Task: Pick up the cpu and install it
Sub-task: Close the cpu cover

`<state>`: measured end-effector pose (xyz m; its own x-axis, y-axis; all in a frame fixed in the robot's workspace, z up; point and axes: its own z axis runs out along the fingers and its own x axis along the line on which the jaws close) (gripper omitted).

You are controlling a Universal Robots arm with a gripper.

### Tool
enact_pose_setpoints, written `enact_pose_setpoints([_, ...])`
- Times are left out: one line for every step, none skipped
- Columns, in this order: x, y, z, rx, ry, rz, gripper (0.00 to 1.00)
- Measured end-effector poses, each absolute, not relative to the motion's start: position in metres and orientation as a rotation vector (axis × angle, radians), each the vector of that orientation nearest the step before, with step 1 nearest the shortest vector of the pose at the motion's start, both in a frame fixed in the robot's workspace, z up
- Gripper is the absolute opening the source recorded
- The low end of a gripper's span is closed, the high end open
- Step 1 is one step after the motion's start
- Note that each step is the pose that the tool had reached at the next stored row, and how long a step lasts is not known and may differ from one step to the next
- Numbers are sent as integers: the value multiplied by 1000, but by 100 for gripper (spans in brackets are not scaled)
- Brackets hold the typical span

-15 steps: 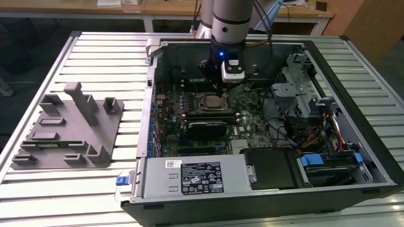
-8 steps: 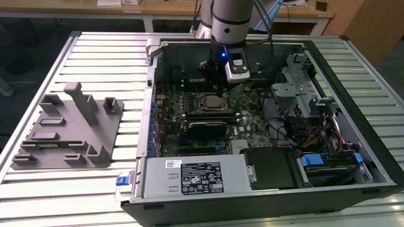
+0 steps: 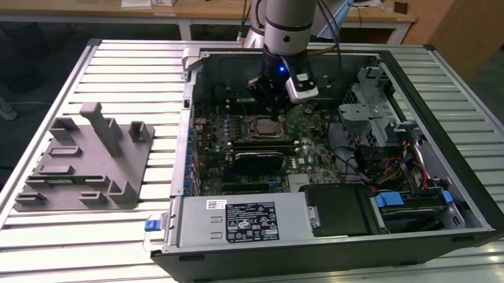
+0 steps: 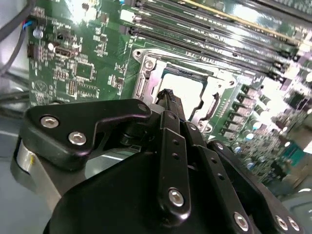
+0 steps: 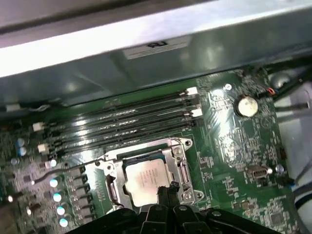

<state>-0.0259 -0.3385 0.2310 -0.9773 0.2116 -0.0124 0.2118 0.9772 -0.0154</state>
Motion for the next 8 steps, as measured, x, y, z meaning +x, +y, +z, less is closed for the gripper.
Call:
enact_pose_setpoints([-26, -339, 231, 305, 3116, -26, 11])
enact_pose_setpoints([-26, -339, 231, 277, 3118, -26, 11])
enact_pose_setpoints([-26, -339, 231, 249, 3121, -26, 11])
enact_pose_setpoints([-26, -339, 231, 221, 3122, -25, 11])
enact_pose_setpoints([-26, -339, 230, 193, 3124, -25, 11])
enact_pose_setpoints([-26, -339, 230, 166, 3126, -25, 11])
enact_pose_setpoints([-26, -339, 230, 154, 3126, -25, 11])
enact_pose_setpoints([-26, -339, 230, 151, 3126, -25, 11])
